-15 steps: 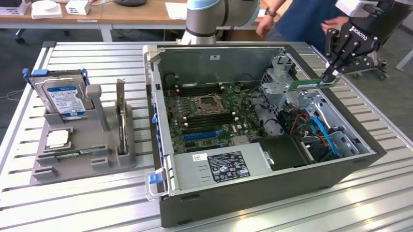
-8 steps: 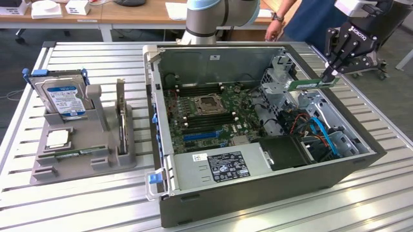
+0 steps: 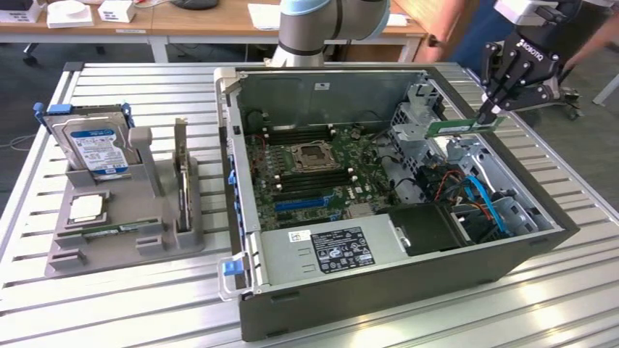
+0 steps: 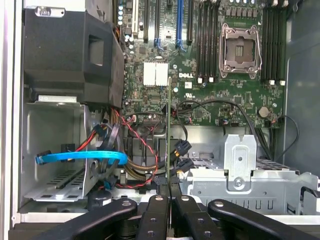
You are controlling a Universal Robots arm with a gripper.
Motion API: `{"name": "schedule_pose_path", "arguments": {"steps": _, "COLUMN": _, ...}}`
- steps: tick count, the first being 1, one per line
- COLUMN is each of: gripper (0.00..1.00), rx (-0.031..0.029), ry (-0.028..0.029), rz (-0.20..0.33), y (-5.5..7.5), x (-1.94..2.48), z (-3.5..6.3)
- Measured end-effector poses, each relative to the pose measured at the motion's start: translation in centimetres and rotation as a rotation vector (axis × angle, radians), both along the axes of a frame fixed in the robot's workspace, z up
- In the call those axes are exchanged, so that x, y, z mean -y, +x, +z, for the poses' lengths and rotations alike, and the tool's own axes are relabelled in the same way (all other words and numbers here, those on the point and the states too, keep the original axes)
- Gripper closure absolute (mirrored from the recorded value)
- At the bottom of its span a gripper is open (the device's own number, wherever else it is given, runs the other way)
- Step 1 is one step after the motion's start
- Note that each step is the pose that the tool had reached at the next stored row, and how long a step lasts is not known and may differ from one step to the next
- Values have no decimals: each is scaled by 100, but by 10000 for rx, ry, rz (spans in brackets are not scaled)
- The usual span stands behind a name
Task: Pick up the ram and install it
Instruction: 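Pick up the ram and move it above insertion slot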
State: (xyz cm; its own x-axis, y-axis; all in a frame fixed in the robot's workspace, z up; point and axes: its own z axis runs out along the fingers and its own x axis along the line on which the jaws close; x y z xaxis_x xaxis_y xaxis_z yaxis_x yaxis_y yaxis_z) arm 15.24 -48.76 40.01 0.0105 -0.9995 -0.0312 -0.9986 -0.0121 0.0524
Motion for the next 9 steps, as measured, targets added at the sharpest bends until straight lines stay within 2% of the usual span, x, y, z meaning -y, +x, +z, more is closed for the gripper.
{"name": "schedule_pose_path", "arguments": {"steps": 9, "gripper": 89, "rx": 0, "ry": -1, "rz": 0, "y": -131, "x": 0, "z": -1}}
